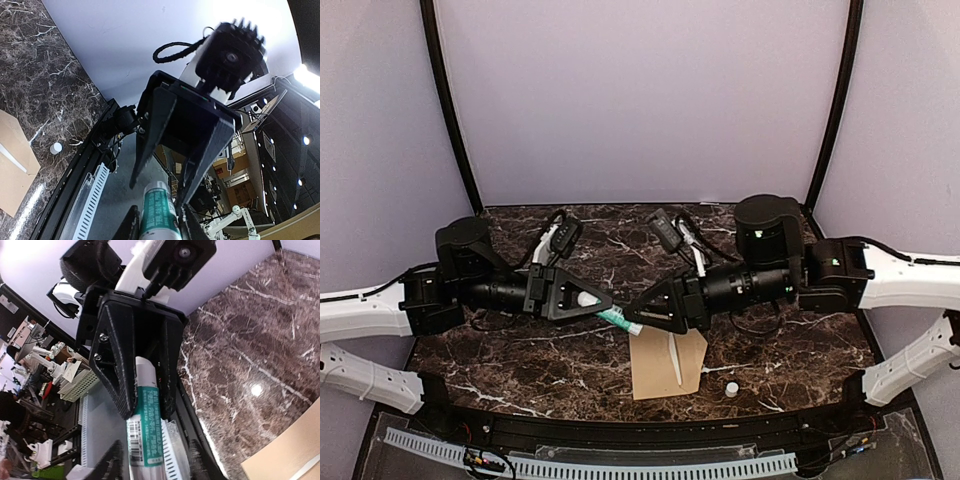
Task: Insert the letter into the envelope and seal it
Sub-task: Unscrew the solid glue.
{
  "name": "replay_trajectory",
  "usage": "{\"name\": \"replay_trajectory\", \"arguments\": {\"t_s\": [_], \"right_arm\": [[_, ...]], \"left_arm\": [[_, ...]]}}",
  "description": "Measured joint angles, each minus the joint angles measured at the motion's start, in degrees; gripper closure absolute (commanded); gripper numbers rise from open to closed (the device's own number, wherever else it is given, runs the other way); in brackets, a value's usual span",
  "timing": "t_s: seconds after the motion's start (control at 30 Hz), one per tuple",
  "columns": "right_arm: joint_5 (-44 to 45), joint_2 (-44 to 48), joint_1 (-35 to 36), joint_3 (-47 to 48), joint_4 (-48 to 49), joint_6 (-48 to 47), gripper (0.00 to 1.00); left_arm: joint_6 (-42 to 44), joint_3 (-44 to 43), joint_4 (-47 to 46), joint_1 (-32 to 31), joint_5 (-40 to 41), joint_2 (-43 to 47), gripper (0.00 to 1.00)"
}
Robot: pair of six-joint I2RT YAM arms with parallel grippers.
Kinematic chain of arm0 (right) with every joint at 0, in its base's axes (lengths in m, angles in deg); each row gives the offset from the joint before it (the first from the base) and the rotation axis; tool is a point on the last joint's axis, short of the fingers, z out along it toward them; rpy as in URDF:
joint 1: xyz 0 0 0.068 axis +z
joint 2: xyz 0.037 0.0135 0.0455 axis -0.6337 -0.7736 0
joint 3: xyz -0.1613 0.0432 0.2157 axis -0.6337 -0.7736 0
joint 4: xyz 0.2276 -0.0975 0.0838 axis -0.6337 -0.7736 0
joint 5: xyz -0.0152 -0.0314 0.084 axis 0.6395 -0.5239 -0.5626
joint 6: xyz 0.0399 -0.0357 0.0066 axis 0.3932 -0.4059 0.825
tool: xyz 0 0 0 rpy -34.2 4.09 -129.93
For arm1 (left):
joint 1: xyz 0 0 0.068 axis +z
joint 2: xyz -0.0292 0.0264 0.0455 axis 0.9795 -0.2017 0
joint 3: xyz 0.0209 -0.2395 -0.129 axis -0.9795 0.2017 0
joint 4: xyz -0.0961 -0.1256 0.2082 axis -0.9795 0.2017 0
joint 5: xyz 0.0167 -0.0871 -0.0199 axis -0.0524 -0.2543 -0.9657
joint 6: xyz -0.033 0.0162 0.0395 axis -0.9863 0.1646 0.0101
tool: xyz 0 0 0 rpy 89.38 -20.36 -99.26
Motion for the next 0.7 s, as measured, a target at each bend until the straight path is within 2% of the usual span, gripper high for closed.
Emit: {"name": "replay_trajectory", "arguments": {"t_s": [0.17, 0.33, 0.47, 0.7], "right_arm": [[5.3, 6.7, -0.2, -6.5, 7.4, 4.1, 0.29], [10.8, 10.3, 0.0, -14.6, 19.8, 10.7, 0.2], [13.1, 9.0, 0.4, -17.0, 26.3, 14.8, 0.2], [13.0, 2.9, 2.1, -14.1, 32.7, 17.2, 0.28]], "left_arm": [[0.0, 0.1, -0.4, 0.0, 3.4, 1.6, 1.0], [0.0, 0.7, -4.9, 0.0, 7.6, 4.2, 1.0], [0.0, 1.6, -8.7, 0.0, 10.6, 5.2, 1.0], [0.0, 2.3, -11.0, 0.0, 12.8, 5.2, 1.0]]}}
